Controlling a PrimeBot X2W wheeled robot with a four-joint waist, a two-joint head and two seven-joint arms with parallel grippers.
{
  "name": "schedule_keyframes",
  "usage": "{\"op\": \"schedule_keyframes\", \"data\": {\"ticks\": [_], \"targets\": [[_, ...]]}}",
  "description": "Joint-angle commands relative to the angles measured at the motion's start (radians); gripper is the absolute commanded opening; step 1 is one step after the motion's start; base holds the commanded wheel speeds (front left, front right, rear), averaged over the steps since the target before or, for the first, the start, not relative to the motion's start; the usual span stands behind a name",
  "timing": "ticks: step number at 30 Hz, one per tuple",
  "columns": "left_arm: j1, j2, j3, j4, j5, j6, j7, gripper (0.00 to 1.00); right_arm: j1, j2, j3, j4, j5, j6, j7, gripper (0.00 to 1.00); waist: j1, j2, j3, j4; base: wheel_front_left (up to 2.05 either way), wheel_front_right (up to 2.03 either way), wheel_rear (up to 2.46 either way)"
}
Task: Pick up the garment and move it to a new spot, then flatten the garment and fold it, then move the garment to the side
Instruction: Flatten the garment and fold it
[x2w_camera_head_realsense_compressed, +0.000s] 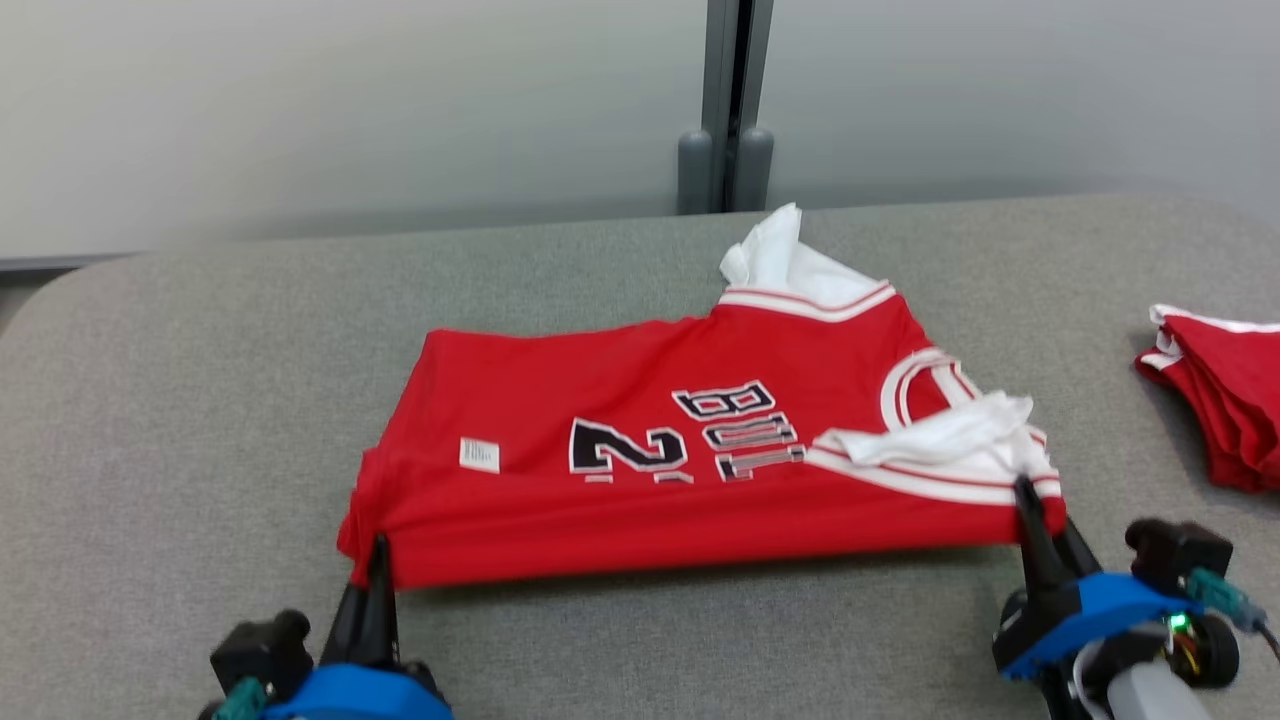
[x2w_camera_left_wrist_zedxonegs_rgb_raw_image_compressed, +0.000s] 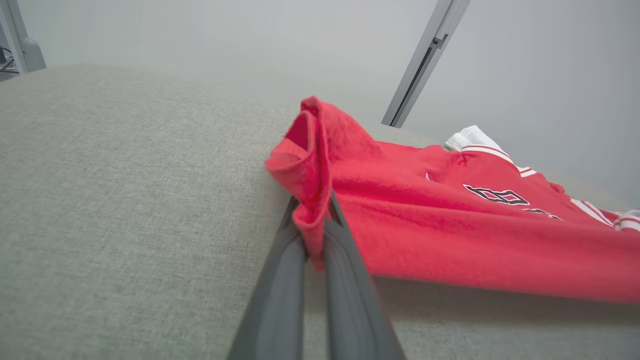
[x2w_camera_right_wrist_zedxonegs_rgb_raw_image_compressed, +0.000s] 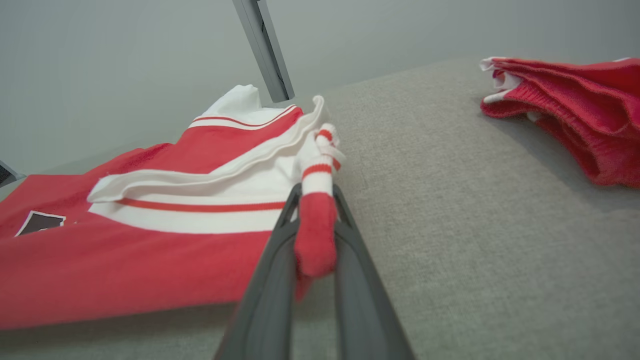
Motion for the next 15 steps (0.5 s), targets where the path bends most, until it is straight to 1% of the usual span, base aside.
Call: {"op": "schedule_keyframes", "data": {"ticks": [1,4,7,8,9,10,13,15], "targets": [[0.025,0.005,0.006,0.0,0.003,0.001,-0.001,0.0,0.034,-0.015,0.003,0.002,0.018,-0.001,0.0,0.0,-0.0001,-0.0001,-0.022,-0.007,0.0,0.0,0.0],[0.088,0.005,-0.016,0.015,-0.011,0.0,-0.001,0.0,0.098,-0.023,0.024,0.01,0.042,-0.001,0.0,0.0,-0.0001,-0.0001,-0.043,-0.005,0.0,0.0,0.0],[0.137,0.005,-0.033,0.024,-0.045,0.019,-0.001,0.0,0.155,-0.027,0.05,0.021,0.052,-0.001,0.002,0.0,-0.0001,-0.0001,-0.045,-0.005,0.0,0.0,0.0],[0.147,0.005,-0.042,0.027,-0.056,0.024,-0.002,0.28,0.168,-0.025,0.054,0.024,0.06,-0.001,0.002,0.22,-0.0001,-0.0001,-0.04,-0.003,0.0,0.0,0.0],[0.15,0.005,-0.048,0.025,-0.063,0.033,-0.002,0.78,0.176,-0.025,0.054,0.026,0.065,-0.001,0.002,0.82,-0.0001,-0.0001,-0.034,-0.002,0.0,0.0,0.0],[0.151,0.005,-0.054,0.027,-0.068,0.04,-0.002,1.0,0.179,-0.028,0.057,0.026,0.064,-0.001,0.002,1.0,-0.0001,-0.0001,-0.027,-0.001,0.0,0.0,0.0],[0.125,0.004,-0.067,0.022,-0.059,0.064,-0.002,1.0,0.155,-0.039,0.055,0.016,0.046,-0.001,0.001,1.0,-0.0001,-0.0001,-0.002,-0.001,0.0,0.0,0.0],[0.097,0.004,-0.052,0.001,-0.036,0.082,-0.002,1.0,0.133,-0.043,0.05,0.003,0.033,-0.001,-0.001,1.0,-0.0001,-0.0001,0.015,0.001,0.0,0.0,0.0]]}}
